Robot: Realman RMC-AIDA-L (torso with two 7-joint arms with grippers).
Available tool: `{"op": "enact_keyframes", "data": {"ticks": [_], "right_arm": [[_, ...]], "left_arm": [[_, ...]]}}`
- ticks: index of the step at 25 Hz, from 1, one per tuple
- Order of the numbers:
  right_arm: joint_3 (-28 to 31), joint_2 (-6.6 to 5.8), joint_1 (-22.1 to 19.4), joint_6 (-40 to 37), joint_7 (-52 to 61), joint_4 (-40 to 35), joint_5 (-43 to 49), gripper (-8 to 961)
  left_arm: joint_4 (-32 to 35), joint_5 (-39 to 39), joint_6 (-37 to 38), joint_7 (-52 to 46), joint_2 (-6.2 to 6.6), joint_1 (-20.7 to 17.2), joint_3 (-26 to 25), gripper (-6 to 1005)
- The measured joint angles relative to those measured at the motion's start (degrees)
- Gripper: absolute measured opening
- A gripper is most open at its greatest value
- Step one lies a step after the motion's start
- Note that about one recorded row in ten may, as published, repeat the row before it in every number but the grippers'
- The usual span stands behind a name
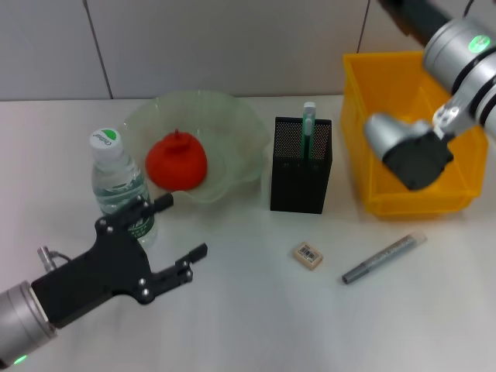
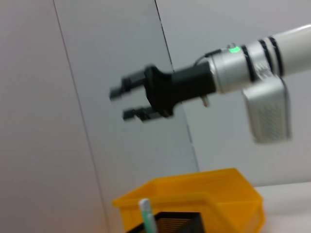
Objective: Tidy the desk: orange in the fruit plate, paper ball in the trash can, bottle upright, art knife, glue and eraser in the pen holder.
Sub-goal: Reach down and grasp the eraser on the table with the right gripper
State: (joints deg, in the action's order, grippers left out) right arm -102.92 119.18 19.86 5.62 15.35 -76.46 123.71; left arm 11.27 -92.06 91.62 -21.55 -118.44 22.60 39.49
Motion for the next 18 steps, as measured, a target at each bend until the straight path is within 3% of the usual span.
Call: {"op": "enact_keyframes", "data": {"ticks": [6,8,9,10,15,18], "right_arm": [[5.24,-0.12,1.27,-3.81,30.98,-1.57,-0.05,570],[6.74,-0.19,1.52,-5.3,40.45,-1.55,-0.05,571],[8.42,-0.32,1.73,-6.61,49.67,-1.81,-0.06,572],[8.42,-0.32,1.73,-6.61,49.67,-1.81,-0.06,572],[10.56,-0.98,1.62,-8.09,78.21,-3.48,-0.05,575],[11.1,-0.79,0.67,-8.98,92.26,-5.77,-0.05,576]], "left_arm": [[1.11,-0.13,1.25,-6.45,0.29,-1.05,2.65,799],[4.3,-0.22,1.4,-13.02,0.42,-2.55,5.47,799],[4.3,-0.22,1.4,-13.02,0.42,-2.55,5.47,799],[4.3,-0.22,1.4,-13.02,0.42,-2.55,5.47,799],[5.64,-0.32,2.18,-16.12,0.32,-3.0,8.0,799],[5.75,-0.4,3.17,-18.91,0.23,-2.19,8.18,799]]}}
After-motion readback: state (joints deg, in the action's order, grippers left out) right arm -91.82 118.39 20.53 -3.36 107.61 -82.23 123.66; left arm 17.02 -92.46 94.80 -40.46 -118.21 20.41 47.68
